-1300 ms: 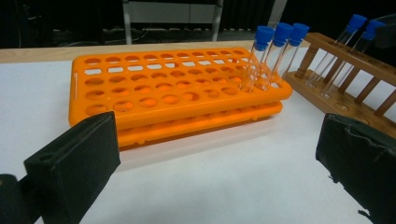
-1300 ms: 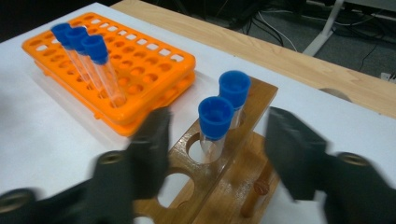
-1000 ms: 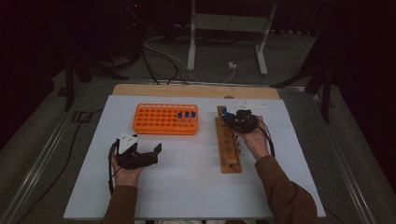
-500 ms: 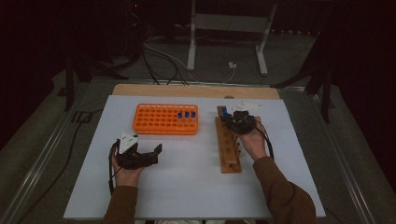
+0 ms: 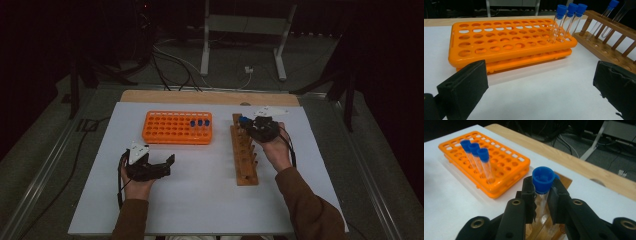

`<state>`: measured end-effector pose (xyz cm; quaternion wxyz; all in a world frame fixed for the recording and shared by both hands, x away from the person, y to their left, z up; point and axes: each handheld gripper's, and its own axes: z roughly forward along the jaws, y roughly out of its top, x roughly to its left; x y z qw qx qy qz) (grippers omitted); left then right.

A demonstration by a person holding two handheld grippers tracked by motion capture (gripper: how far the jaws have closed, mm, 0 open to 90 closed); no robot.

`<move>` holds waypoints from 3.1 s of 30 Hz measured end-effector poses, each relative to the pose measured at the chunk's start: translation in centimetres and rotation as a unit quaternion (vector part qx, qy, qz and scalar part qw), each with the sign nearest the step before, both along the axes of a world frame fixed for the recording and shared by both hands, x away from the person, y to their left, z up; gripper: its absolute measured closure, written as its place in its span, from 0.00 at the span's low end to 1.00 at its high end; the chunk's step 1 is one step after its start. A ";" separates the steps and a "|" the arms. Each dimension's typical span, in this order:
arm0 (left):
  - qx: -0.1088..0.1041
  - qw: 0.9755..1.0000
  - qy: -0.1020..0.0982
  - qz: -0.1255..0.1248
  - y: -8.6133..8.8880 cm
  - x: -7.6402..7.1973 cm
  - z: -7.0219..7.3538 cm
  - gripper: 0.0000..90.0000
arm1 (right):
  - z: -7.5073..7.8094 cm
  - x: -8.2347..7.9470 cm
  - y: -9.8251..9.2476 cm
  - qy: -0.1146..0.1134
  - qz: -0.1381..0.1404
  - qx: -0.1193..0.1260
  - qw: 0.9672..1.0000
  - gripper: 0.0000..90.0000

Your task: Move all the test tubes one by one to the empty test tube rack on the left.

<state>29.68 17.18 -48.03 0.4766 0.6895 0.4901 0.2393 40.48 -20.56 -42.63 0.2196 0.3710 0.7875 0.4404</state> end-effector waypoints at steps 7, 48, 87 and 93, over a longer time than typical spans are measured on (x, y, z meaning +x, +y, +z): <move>-0.009 1.000 0.000 0.001 0.1 0.0 0.0 0.01 | 1.5 -0.4 -0.1 -0.009 0.005 -0.001 1.000 0.86; -0.008 0.999 -0.025 -0.031 -2.0 -0.3 1.4 0.02 | 2.4 -2.9 1.7 0.008 0.075 0.030 0.997 0.85; 0.065 0.987 -0.063 -0.132 -9.2 -1.4 1.7 0.81 | 1.0 -7.0 10.0 0.050 0.199 0.051 0.977 0.85; 0.062 0.987 -0.063 -0.136 -9.3 -1.4 1.6 0.87 | 0.9 -6.8 9.8 0.053 0.198 0.060 0.977 0.83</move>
